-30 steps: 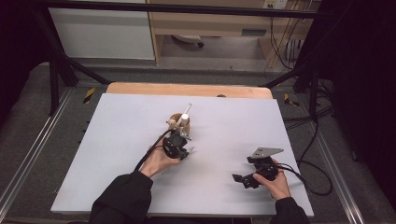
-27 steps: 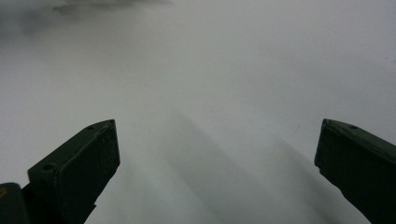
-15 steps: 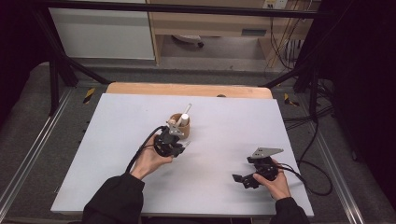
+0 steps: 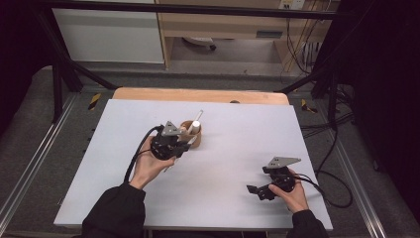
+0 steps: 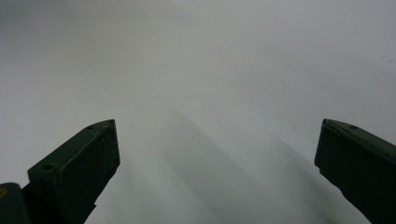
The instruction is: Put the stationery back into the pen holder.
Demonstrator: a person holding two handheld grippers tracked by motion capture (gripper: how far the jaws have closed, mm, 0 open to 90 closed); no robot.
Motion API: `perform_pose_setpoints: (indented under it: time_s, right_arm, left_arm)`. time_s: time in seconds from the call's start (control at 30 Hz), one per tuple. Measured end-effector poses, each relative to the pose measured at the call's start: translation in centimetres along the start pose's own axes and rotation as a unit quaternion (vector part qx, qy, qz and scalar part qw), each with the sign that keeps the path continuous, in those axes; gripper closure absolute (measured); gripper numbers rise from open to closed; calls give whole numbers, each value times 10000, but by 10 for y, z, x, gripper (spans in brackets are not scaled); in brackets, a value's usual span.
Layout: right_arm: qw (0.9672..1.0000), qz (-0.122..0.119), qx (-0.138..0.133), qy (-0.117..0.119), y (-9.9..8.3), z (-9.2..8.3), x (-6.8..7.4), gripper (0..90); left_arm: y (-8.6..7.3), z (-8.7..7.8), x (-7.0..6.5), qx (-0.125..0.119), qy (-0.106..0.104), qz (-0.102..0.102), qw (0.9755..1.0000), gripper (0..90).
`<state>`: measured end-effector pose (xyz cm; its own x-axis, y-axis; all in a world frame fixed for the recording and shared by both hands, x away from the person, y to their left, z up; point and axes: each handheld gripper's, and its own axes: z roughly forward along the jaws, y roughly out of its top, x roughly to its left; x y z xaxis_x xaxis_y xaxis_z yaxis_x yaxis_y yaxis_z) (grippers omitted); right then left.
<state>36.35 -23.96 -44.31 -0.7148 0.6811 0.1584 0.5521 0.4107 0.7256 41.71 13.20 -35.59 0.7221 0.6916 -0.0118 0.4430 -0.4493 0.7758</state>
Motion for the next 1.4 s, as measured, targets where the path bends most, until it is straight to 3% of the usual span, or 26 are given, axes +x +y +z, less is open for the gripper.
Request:
perform_pose_setpoints:
  time_s: [0.27, 0.6, 1.1, 1.4]
  right_arm:
    - [10000, -27, 4, 0, 0, 0, 0, 7]
    - [10000, -13, 6, -7, 0, 0, 0, 6]
    - [10000, -6, -20, 15, 0, -1, 0, 6]
    - [10000, -7, -23, 10, 0, 0, 0, 6]
  left_arm:
    - [18, -9, 5, -566, 196, -152, 9981, 800]
    - [38, -6, 16, -974, 405, -339, 9938, 800]
    - [72, 5, 26, -1449, 459, -500, 9871, 800]
    - [80, 21, 33, -1497, 505, -531, 9860, 800]
